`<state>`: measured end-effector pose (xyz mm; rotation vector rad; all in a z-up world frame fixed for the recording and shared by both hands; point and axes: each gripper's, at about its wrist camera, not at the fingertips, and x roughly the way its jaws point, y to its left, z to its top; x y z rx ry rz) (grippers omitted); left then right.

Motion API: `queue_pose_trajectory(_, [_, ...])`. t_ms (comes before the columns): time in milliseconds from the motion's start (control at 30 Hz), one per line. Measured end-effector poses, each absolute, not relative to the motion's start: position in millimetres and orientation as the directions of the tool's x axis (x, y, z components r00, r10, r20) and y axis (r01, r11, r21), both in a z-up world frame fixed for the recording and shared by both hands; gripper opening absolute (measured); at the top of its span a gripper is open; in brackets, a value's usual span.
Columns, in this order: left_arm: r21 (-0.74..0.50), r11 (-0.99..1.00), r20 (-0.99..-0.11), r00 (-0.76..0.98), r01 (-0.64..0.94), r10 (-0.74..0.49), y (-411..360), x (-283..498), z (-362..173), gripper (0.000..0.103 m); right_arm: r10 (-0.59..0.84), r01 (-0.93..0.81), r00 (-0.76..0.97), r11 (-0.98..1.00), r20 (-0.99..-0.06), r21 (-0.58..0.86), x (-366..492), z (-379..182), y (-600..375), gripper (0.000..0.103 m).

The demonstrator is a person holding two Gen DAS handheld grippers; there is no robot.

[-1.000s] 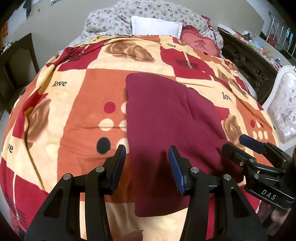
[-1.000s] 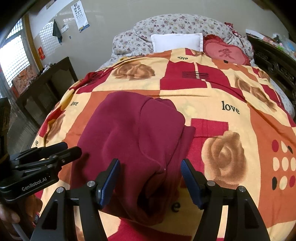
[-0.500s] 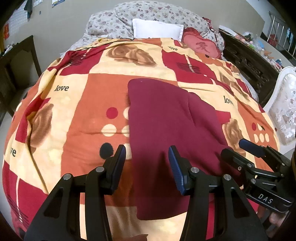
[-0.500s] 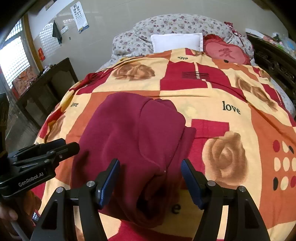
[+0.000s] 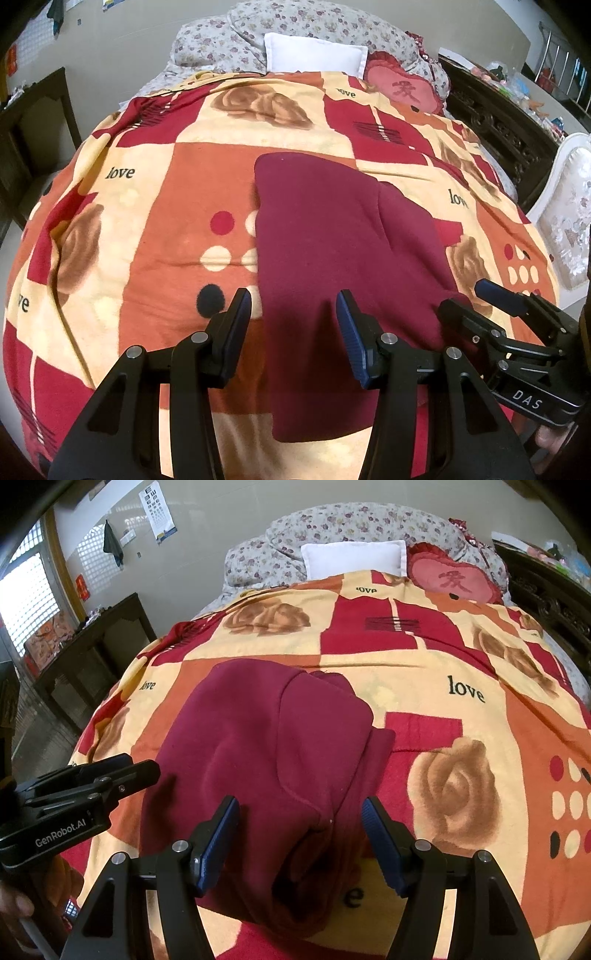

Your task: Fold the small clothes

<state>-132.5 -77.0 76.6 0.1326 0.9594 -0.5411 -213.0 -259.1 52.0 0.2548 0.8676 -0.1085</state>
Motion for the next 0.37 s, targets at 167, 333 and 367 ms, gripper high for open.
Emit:
queue_pose_trajectory(167, [-0.125,0.86,-0.797,0.466,0.495,-0.384,-78.6,-131.8,74.8,0.048,0.011,0.199,0.644,0.963,-0.765,0.181,-212.9,51.4,-259.6,0.067])
queue_pose_trajectory(333, [-0.1,0.862,-0.78,0.498,0.497,-0.378,-76.6,-129.9,76.1,0.048,0.025,0.195,0.647,0.961,-0.762,0.197,-211.9,50.7,-262.7,0.067])
queue_pose_trajectory(367, [-0.096,0.863,-0.782,0.5,0.495,-0.374,-74.6,-128.3,76.6,0.048,0.027,0.194,0.654,0.96,-0.756,0.202,-212.5,51.6,-264.1,0.067])
